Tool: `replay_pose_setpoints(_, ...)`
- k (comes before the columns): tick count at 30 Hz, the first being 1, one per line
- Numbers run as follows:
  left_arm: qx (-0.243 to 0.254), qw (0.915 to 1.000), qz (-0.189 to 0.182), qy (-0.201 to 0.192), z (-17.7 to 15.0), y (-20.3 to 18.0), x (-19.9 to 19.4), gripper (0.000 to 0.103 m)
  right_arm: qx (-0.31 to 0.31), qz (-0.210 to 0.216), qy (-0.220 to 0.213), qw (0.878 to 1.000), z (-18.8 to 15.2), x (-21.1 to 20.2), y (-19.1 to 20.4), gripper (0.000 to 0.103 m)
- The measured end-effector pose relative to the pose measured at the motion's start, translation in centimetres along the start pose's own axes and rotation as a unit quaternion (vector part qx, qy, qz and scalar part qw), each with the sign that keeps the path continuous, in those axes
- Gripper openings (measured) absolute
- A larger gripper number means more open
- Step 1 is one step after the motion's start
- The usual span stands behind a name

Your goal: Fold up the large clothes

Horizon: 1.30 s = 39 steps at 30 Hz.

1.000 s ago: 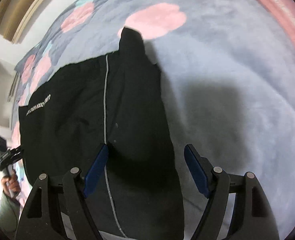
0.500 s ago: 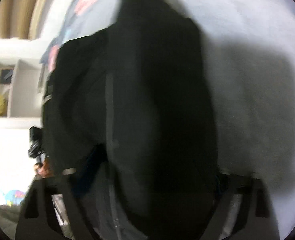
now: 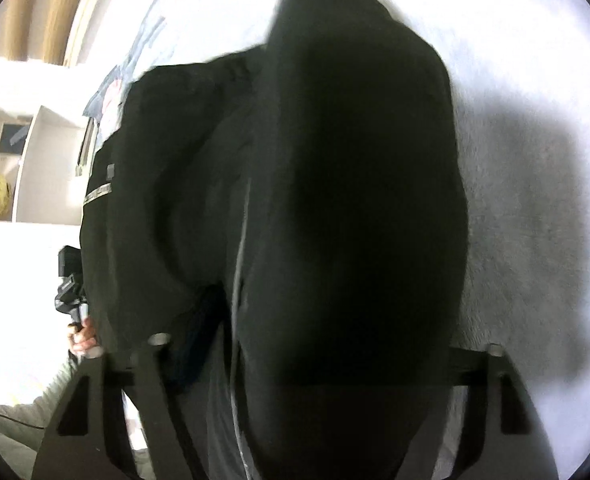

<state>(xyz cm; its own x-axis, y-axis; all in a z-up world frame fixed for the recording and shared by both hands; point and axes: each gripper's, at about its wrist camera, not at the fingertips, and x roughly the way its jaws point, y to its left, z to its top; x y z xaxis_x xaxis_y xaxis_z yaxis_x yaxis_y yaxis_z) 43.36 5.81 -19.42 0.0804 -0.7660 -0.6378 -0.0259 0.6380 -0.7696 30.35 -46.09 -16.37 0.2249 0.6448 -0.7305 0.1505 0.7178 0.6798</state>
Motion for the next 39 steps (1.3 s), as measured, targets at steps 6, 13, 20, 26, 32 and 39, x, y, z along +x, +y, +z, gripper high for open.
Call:
replay_pose_setpoints(6, 0.044, 0.9974, -0.043, -0.037, -4.0, -5.2, -3.8, 0.038, -0.041, 0.009, -0.057, 0.997, -3.1, -5.0, 4.9, 0.044)
replay_pose_setpoints(13, 0.121, 0.9896, -0.053, -0.056, -12.2, -11.8, -8.8, 0.038, -0.095, 0.006, -0.084, 0.992, -9.7, -10.5, 10.8, 0.043)
replay_pose_setpoints(20, 0.131, 0.9876, -0.067, -0.056, -20.3, -11.8, -13.3, 0.039, -0.082, 0.009, -0.103, 0.991, -17.5, -16.6, 12.4, 0.043)
replay_pose_setpoints(26, 0.114, 0.9914, -0.06, -0.025, -23.9, -9.3, -13.0, 0.039, -0.064, -0.014, -0.077, 0.995, -18.6, -17.1, 13.5, 0.043)
replay_pose_setpoints(32, 0.078, 0.9954, -0.056, -0.005, -25.6, -3.5, -9.5, 0.039, -0.045, -0.048, -0.034, 0.997, -18.5, -12.8, 11.6, 0.043)
replay_pose_setpoints(39, 0.084, 0.9898, -0.111, -0.032, -26.1, 3.5, -9.2, 0.041, -0.043, -0.064, -0.066, 0.995, -19.1, -12.2, 7.6, 0.044)
